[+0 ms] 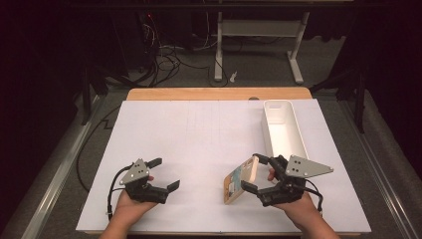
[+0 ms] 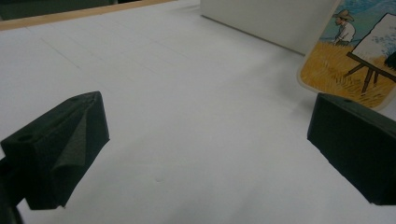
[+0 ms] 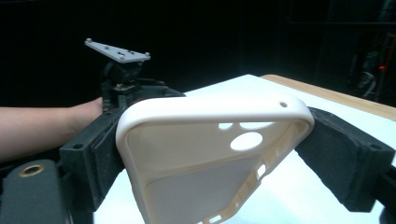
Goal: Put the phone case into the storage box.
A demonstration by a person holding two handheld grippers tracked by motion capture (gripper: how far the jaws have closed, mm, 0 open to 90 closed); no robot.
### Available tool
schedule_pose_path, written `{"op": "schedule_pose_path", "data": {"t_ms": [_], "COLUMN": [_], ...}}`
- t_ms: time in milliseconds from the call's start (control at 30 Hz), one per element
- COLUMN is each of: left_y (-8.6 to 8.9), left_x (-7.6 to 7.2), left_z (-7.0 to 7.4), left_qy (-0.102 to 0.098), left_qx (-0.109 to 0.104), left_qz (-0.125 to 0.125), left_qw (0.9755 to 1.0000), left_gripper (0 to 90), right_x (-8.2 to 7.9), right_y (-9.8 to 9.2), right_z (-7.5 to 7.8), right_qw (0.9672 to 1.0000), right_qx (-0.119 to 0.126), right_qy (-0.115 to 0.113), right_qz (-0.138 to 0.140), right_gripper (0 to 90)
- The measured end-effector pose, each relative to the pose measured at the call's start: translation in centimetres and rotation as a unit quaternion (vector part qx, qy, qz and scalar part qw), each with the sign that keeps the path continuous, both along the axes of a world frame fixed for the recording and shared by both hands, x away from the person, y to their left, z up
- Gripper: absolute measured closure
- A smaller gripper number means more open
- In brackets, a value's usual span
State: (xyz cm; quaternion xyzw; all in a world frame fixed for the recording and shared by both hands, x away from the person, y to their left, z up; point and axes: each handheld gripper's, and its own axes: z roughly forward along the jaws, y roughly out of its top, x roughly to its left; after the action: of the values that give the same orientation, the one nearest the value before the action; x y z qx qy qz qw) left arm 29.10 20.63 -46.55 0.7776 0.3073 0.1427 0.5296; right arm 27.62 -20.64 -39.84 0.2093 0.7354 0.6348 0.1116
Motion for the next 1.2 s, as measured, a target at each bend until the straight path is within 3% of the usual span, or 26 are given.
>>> {"op": "schedule_pose_path", "data": {"t_ms": [167,600,1200], "left_y": [0.0,0.3,0.4], "left_x": [0.0,0.0,-0.1], "left_z": [-0.1,-0.2,-0.1], "left_qy": [0.002,-0.007,-0.011], "left_qx": [0.005,0.000,-0.002], "left_qz": [0.020,0.032,0.028], "left_qw": [0.9998,0.9995,0.9995], "left_gripper": [0.1,0.1,0.2], "right_x": [0.1,0.2,-0.2], "right_y": [-0.7,-2.7,-3.7], "right_z": [0.1,0.3,1.6], "right_qw": [0.9996,0.9968,0.9899], "right_qx": [-0.004,-0.002,-0.002], "right_qy": [-0.003,-0.013,-0.045], "right_qz": [-0.027,-0.079,-0.134], "right_gripper": [12.7,12.7,12.8]}}
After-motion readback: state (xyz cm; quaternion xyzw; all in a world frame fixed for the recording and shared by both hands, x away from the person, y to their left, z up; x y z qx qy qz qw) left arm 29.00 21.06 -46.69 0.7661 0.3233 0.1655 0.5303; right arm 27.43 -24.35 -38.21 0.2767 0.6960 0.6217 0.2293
